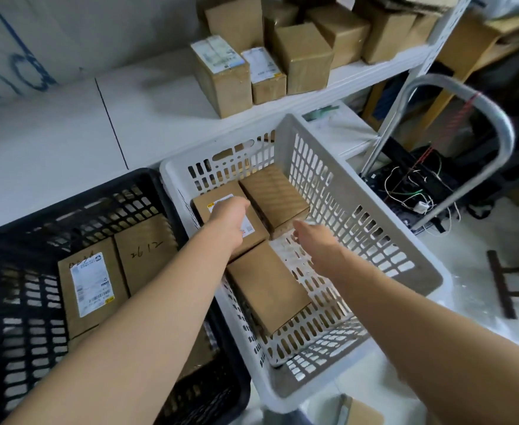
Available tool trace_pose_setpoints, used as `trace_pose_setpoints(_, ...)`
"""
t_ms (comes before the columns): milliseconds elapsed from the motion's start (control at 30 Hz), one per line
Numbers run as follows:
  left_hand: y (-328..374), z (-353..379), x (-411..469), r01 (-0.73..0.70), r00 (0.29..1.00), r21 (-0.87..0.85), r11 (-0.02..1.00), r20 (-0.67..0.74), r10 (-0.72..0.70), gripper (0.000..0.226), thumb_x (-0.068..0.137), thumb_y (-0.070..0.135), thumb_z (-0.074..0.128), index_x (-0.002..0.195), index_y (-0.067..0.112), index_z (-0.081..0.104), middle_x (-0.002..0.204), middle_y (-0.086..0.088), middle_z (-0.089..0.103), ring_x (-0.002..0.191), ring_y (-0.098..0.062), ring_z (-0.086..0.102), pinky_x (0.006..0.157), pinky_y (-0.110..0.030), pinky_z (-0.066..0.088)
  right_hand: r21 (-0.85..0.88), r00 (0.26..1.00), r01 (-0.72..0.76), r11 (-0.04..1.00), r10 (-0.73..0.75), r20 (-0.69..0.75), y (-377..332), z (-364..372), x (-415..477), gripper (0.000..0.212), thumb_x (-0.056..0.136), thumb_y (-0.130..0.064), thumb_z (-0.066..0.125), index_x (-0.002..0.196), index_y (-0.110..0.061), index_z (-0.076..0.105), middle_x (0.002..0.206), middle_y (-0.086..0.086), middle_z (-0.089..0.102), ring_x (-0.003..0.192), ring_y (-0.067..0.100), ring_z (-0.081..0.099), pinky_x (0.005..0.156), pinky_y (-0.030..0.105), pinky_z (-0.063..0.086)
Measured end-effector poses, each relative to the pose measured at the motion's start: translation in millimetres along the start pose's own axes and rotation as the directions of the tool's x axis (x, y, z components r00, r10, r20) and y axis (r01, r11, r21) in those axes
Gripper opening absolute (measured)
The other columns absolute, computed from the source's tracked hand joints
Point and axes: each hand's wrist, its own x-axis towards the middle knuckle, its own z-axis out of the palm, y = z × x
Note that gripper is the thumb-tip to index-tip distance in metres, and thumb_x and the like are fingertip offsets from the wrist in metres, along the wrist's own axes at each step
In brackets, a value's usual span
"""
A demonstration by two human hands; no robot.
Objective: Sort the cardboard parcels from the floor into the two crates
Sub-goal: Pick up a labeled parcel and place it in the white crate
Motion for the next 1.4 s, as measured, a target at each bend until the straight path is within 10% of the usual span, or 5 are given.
trace_pose_setpoints(167, 22, 21, -69, -0.260, 0.935, 0.014, 0.965, 0.252, 0.248, 0.039, 0.095, 0.013, 0.052, 0.133, 0.003, 0.048, 0.120, -0.012, 0.054, 0.111, -0.022, 0.052, 0.103, -0.037, 0.040, 0.219, 0.985, 0.148, 0.964, -0.125, -0.116, -12, -33, -61, 0.046, 0.098, -0.039, 0.044, 0.108, 0.001, 0.064, 0.084, 0.006, 0.049, 0.055, 0.011, 0.036, 0.049, 0.023, 0.029)
trace_pose_setpoints(300, 24, 35, -135, -0.475, 0.807, 0.057, 0.878, 0.425, 0.409, 0.013, 0.096, 0.019, 0.050, 0.103, 0.010, 0.058, 0.087, -0.005, 0.055, 0.072, -0.013, 0.047, 0.063, -0.025, 0.037, 0.467, 0.941, 0.304, 0.831, -0.185, -0.284, -8, -61, -114, 0.035, 0.094, -0.041, 0.051, 0.088, -0.010, 0.067, 0.091, 0.003, 0.066, 0.080, 0.016, 0.058, 0.073, 0.029, 0.044)
trace_pose_setpoints(433, 7, 57, -198, -0.605, 0.664, 0.032, 0.796, 0.573, 0.481, 0.021, 0.097, 0.024, 0.050, 0.111, 0.011, 0.056, 0.093, 0.002, 0.056, 0.102, -0.018, 0.056, 0.091, -0.033, 0.042, 0.586, 0.881, 0.409, 0.699, -0.136, -0.453, 22, -97, -173, 0.036, 0.094, -0.046, 0.051, 0.084, -0.013, 0.064, 0.099, 0.005, 0.069, 0.107, 0.025, 0.062, 0.099, 0.043, 0.046)
trace_pose_setpoints(867, -115, 143, -377, -0.680, 0.240, 0.054, 0.731, 0.959, 0.153, 0.021, 0.098, 0.038, 0.047, 0.103, 0.020, 0.055, 0.107, 0.001, 0.059, 0.106, -0.020, 0.056, 0.094, -0.035, 0.043, 0.637, 0.621, 0.601, 0.483, 0.220, -0.752, 213, -208, -353, 0.042, 0.096, -0.048, 0.047, 0.106, -0.010, 0.061, 0.111, 0.005, 0.064, 0.105, 0.020, 0.059, 0.093, 0.034, 0.048)
trace_pose_setpoints(1400, -310, 244, -502, -0.676, 0.272, 0.246, 0.695, 0.959, -0.076, 0.029, 0.098, 0.039, 0.045, 0.099, 0.014, 0.059, 0.112, -0.008, 0.059, 0.099, -0.022, 0.057, 0.094, -0.039, 0.045, 0.704, 0.571, 0.602, 0.376, 0.413, -0.709, 424, -296, -439, 0.034, 0.099, -0.041, 0.043, 0.095, -0.012, 0.058, 0.113, 0.009, 0.061, 0.108, 0.023, 0.057, 0.100, 0.039, 0.045)
